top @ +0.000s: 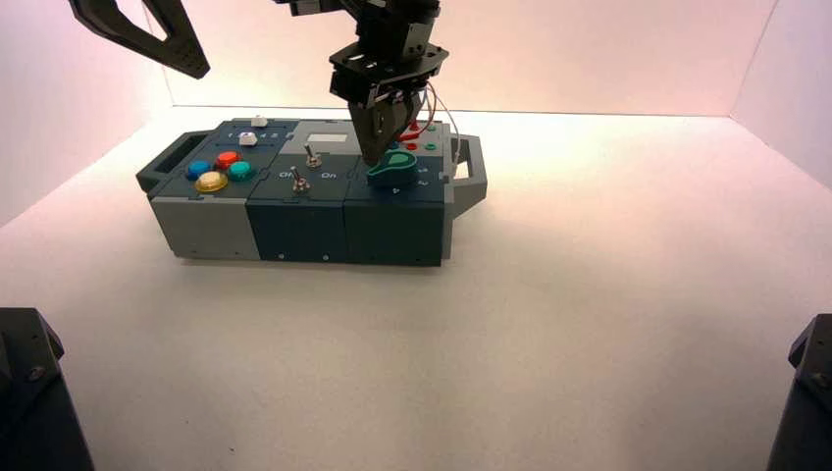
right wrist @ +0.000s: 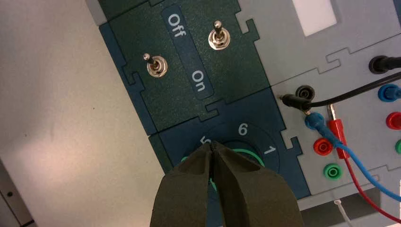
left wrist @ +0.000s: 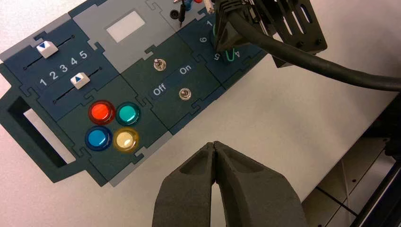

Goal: Turn the knob to position 4.

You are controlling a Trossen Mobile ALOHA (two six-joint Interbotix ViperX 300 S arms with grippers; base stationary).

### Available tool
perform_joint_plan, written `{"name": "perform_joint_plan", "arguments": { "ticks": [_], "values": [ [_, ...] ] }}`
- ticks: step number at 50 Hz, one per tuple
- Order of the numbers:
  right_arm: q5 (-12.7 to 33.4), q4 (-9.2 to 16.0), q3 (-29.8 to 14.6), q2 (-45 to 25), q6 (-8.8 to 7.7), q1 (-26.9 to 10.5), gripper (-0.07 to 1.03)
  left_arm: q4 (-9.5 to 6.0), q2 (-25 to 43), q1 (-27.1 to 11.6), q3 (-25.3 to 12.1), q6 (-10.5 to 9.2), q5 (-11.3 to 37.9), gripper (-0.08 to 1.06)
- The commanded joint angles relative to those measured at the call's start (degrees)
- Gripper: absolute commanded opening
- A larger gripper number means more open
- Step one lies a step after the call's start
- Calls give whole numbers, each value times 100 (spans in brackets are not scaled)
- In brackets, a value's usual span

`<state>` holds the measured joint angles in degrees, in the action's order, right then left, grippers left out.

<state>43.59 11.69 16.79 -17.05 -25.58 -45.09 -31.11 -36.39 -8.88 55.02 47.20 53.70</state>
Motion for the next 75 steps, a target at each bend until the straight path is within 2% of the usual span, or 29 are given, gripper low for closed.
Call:
{"name": "perform_joint_plan", "arguments": {
  "ticks": [1,42,75],
  "values": [
    [35,9,-105,149,0,-35,-2,-35,-26,-18,-79,0,-9,-3],
    [352,-105,-105,149,-18,-35,-2,-35,-18,-18,-70,0,-9,-3],
    [352,-44,-141,422,-18,-35,-2,-35,-18,-18,-62,0,-9,-3]
  ]
}}
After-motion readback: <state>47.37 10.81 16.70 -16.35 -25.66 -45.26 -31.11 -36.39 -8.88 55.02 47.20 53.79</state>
